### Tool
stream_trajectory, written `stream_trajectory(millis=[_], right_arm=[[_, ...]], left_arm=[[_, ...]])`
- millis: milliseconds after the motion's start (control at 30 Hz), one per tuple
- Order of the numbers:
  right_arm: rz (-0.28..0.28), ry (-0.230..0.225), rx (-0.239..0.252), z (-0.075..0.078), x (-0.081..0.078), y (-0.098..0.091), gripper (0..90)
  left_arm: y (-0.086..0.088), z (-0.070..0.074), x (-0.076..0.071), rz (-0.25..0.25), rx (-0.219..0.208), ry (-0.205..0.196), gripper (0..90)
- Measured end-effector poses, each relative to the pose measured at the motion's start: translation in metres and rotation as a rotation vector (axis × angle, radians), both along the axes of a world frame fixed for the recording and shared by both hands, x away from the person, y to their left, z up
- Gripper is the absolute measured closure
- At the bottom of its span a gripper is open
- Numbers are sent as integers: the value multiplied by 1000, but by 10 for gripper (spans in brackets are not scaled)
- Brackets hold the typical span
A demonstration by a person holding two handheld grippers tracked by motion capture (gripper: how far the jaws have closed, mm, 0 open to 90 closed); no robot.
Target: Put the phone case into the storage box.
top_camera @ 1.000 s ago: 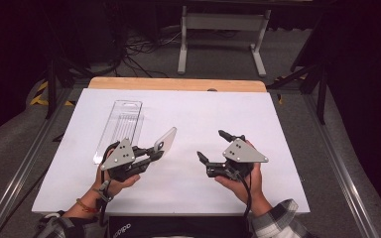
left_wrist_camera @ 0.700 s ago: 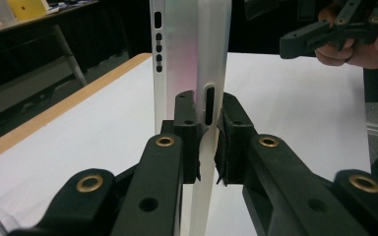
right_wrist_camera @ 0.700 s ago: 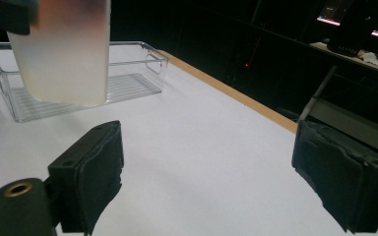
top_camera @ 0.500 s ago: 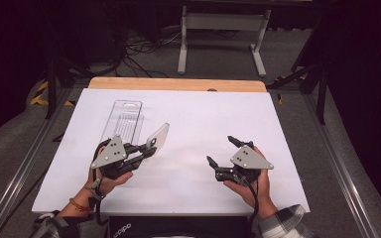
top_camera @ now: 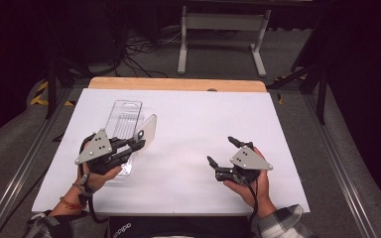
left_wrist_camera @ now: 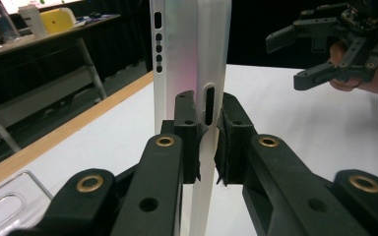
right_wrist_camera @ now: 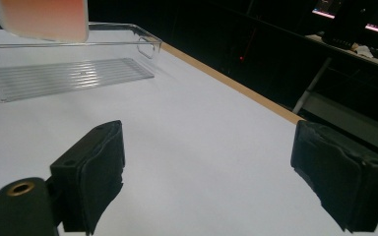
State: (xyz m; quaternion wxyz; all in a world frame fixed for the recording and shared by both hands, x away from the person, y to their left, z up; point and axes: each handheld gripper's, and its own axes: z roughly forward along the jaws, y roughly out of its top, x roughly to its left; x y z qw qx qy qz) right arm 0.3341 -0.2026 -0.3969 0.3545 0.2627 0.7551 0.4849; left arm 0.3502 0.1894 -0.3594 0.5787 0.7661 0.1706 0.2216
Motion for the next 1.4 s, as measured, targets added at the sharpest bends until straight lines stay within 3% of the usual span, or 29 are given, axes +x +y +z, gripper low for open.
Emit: stream_trajectory(millis=[233, 667, 867, 1167, 1300, 1400], right_arm=[[2, 6, -6, -2, 1, 0, 139], [9, 10, -26, -4, 3, 2, 138], [10, 7, -32, -5, 3, 2, 139], [9, 20, -44, -7, 4, 3, 139], [9, 19, -45, -7, 5, 4, 141], [12, 23, -48, -8, 5, 5, 141]], left_arm=[[9, 5, 1, 21, -21, -16, 819], [27, 6, 11, 47, -39, -3, 819], [33, 5, 16, 52, -19, 2, 819], [43, -1, 30, 50, 2, 26, 819], [47, -6, 38, 60, -27, 46, 819], [49, -9, 45, 81, -21, 48, 819]])
